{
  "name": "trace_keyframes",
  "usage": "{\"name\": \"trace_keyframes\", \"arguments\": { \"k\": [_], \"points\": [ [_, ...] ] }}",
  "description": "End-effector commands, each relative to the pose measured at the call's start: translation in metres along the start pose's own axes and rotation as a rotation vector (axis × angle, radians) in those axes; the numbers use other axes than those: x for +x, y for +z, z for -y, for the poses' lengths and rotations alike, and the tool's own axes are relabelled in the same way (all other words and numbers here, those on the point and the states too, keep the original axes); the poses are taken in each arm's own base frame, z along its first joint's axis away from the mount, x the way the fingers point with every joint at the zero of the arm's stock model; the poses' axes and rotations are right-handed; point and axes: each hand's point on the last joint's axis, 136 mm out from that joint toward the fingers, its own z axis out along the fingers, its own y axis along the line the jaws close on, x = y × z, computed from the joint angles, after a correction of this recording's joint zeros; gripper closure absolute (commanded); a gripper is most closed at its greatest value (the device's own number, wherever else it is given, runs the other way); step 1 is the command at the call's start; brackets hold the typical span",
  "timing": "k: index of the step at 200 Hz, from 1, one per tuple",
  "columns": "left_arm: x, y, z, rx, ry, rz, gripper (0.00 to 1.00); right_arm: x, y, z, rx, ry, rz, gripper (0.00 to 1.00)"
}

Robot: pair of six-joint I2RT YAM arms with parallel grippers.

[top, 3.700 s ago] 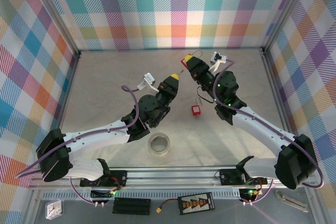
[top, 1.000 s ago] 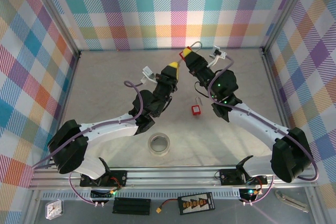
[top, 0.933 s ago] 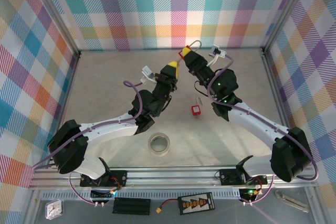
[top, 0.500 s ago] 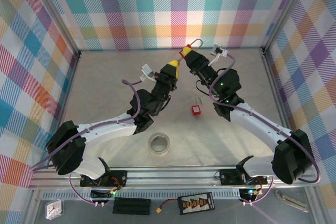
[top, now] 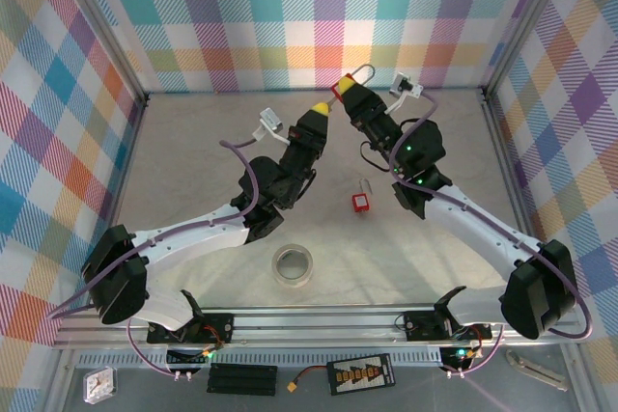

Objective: Unlock with the key

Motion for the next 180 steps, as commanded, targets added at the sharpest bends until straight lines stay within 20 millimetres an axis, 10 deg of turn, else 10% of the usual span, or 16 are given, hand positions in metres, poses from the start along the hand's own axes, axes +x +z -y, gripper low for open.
{"name": "trace_keyframes", "arguments": {
  "k": [1,85,180],
  "points": [
    [0.03,-0.003,0.059,0.153,0.06,-0.142,1.0,0.119,-0.013,0.011,0.022,0.173,-0.417,1.0],
    [0.036,0.015,0.055,0.204,-0.19,-0.236,1.0,0.154,-0.04,-0.004,-0.093,-0.273,-0.598,1.0],
    [0.06,0.019,0.077,0.317,-0.278,-0.309,1.0,0.151,-0.026,-0.009,-0.201,0.003,-0.56,1.0]
  ]
}}
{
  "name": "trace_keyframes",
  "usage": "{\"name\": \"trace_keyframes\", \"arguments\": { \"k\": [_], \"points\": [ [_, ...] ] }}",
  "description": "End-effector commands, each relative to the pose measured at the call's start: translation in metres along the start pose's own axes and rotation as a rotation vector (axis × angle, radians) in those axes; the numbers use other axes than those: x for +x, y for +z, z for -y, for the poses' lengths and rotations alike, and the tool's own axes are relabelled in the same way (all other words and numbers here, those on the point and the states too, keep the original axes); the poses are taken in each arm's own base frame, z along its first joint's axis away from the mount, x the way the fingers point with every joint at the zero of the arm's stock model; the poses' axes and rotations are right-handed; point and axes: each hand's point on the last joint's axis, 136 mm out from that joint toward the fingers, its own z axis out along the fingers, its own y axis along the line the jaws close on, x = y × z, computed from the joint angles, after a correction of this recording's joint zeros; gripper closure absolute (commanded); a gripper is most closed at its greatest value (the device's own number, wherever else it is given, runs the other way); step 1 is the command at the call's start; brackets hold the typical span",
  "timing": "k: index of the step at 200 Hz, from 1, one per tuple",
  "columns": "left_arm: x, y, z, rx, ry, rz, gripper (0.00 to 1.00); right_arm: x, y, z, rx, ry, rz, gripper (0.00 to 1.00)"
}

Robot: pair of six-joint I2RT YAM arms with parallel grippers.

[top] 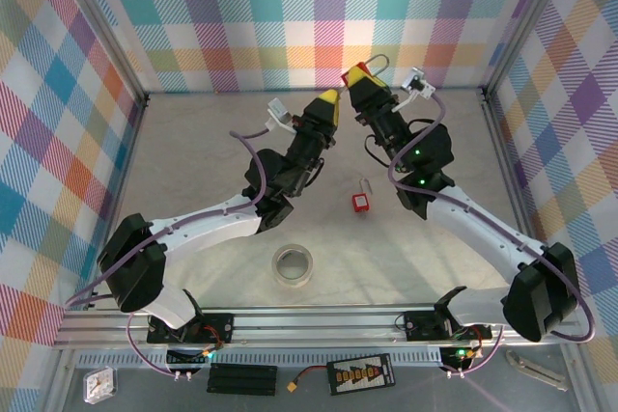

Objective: Unlock with the key

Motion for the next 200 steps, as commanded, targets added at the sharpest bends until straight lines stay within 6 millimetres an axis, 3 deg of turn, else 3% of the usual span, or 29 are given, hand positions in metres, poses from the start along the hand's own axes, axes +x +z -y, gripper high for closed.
{"name": "trace_keyframes", "arguments": {
  "k": [1,56,105,129,150,173,200],
  "points": [
    [0.064,0.006,0.044,0.145,-0.062,-0.274,1.0,0.167,-0.043,-0.028,-0.198,0.264,-0.648,1.0],
    [0.075,0.004,0.035,0.078,-0.004,-0.3,1.0,0.15,-0.034,-0.044,-0.2,0.305,-0.621,1.0],
    [0.085,0.003,0.024,0.028,0.036,-0.353,1.0,0.162,-0.052,-0.045,-0.19,0.151,-0.734,1.0],
    [0.073,0.005,0.021,-0.012,0.063,-0.36,1.0,0.179,-0.068,-0.041,-0.178,0.056,-0.853,1.0],
    [0.063,0.005,0.026,-0.009,0.085,-0.337,1.0,0.179,-0.072,-0.032,-0.128,0.064,-0.812,1.0],
    [0.082,0.008,0.033,0.058,0.063,-0.35,1.0,0.187,-0.064,-0.026,-0.096,0.154,-0.775,1.0],
    [0.102,0.013,0.024,0.084,0.001,-0.373,1.0,0.185,-0.049,-0.032,-0.132,0.281,-0.701,1.0]
  ]
}}
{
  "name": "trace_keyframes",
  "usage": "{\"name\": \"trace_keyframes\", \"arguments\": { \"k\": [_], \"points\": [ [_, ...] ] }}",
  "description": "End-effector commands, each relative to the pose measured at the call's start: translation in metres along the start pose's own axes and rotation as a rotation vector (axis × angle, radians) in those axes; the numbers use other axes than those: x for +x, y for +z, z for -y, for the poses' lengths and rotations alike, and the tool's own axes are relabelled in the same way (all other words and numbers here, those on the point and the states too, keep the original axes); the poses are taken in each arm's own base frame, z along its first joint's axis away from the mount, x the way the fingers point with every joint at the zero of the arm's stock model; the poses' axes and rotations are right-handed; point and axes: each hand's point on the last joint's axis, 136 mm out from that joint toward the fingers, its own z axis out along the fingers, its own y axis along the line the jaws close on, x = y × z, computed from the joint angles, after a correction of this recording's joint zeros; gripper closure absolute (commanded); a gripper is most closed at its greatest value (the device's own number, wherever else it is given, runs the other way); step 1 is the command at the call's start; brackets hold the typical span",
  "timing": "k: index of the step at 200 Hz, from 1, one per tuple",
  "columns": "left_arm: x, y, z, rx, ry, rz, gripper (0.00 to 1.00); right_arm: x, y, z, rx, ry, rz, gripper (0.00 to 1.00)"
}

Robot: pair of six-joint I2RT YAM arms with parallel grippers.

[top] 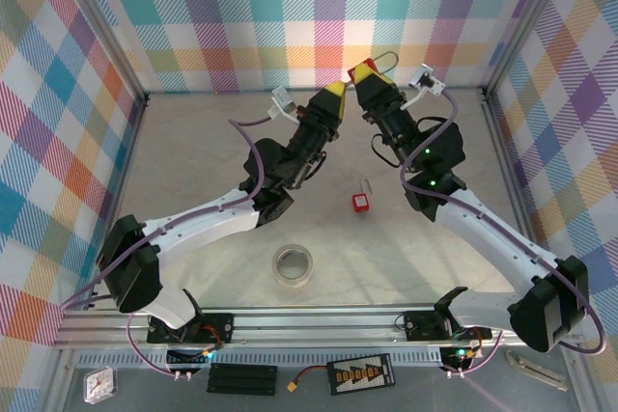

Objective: Unlock with the key

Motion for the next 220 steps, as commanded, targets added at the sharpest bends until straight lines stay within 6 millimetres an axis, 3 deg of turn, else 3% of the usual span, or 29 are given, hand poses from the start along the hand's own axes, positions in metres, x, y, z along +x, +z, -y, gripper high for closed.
{"name": "trace_keyframes", "arguments": {
  "k": [1,17,36,62,98,110,141,162,175,196,220],
  "points": [
    [0.088,0.005,0.01,0.084,-0.041,-0.307,1.0,0.197,-0.044,-0.018,-0.152,0.263,-0.698,1.0],
    [0.093,0.006,0.011,0.093,-0.045,-0.322,1.0,0.204,-0.041,-0.031,-0.21,0.252,-0.762,1.0],
    [0.087,0.007,0.024,0.12,-0.017,-0.335,1.0,0.217,-0.052,-0.026,-0.174,0.208,-0.863,1.0],
    [0.084,0.004,0.041,0.115,0.029,-0.38,1.0,0.216,-0.072,-0.012,-0.076,0.068,-0.925,1.0],
    [0.092,0.003,0.036,0.122,-0.039,-0.424,1.0,0.213,-0.088,-0.001,-0.023,-0.091,-1.005,1.0],
    [0.099,0.002,0.037,0.123,-0.026,-0.439,1.0,0.215,-0.087,0.001,-0.011,-0.057,-1.006,1.0],
    [0.124,0.002,0.041,0.155,-0.048,-0.477,1.0,0.224,-0.069,-0.018,-0.085,0.148,-0.986,1.0],
    [0.128,0.002,0.04,0.153,-0.055,-0.487,1.0,0.237,-0.067,-0.026,-0.106,0.118,-1.038,1.0],
    [0.128,0.0,0.046,0.165,-0.053,-0.491,1.0,0.248,-0.076,-0.008,0.005,0.086,-1.084,1.0],
    [0.128,-0.006,0.057,0.146,0.002,-0.507,1.0,0.249,-0.081,0.014,0.1,0.116,-1.085,1.0],
    [0.127,-0.012,0.045,0.044,0.072,-0.516,1.0,0.237,-0.078,0.027,0.149,0.177,-1.024,1.0]
  ]
}}
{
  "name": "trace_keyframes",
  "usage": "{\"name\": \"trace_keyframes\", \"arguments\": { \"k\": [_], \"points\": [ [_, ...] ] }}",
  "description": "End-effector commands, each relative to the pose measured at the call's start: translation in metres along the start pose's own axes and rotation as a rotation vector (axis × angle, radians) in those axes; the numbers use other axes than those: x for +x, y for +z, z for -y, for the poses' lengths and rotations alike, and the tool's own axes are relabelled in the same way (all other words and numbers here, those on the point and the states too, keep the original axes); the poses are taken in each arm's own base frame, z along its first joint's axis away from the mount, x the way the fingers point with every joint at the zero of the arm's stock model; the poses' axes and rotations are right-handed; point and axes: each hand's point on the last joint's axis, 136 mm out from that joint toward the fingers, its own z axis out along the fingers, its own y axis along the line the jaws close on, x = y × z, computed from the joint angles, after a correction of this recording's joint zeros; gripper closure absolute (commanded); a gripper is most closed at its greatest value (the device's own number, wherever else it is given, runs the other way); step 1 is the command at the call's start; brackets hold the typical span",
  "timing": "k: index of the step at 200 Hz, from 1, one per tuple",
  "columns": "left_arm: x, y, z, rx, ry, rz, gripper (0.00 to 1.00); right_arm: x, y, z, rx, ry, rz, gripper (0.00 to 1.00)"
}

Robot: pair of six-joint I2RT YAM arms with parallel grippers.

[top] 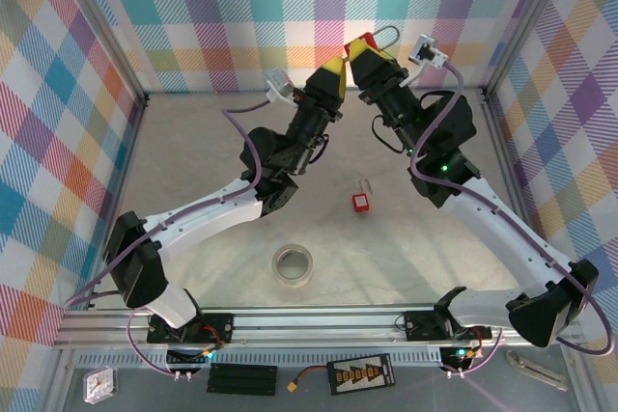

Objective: Unlock with the key

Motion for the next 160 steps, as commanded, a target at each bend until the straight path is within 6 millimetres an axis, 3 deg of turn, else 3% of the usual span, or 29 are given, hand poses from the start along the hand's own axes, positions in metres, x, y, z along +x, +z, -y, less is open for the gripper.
{"name": "trace_keyframes", "arguments": {
  "k": [1,21,54,84,133,160],
  "points": [
    [0.132,-0.033,-0.004,-0.076,0.053,-0.532,1.0,0.261,-0.08,0.041,0.054,0.266,-0.946,1.0],
    [0.128,-0.042,-0.034,-0.19,0.058,-0.508,1.0,0.246,-0.068,0.045,0.028,0.449,-0.833,1.0],
    [0.13,-0.063,-0.073,-0.348,0.062,-0.469,1.0,0.241,-0.052,0.05,0.071,0.579,-0.737,1.0],
    [0.13,-0.077,-0.095,-0.487,0.091,-0.469,1.0,0.255,-0.041,0.049,0.08,0.661,-0.784,1.0],
    [0.125,-0.065,-0.09,-0.468,0.093,-0.473,1.0,0.288,-0.056,0.045,0.085,0.683,-0.877,1.0],
    [0.127,-0.047,-0.082,-0.325,0.032,-0.476,1.0,0.29,-0.058,0.033,0.039,0.704,-0.887,1.0]
  ]
}}
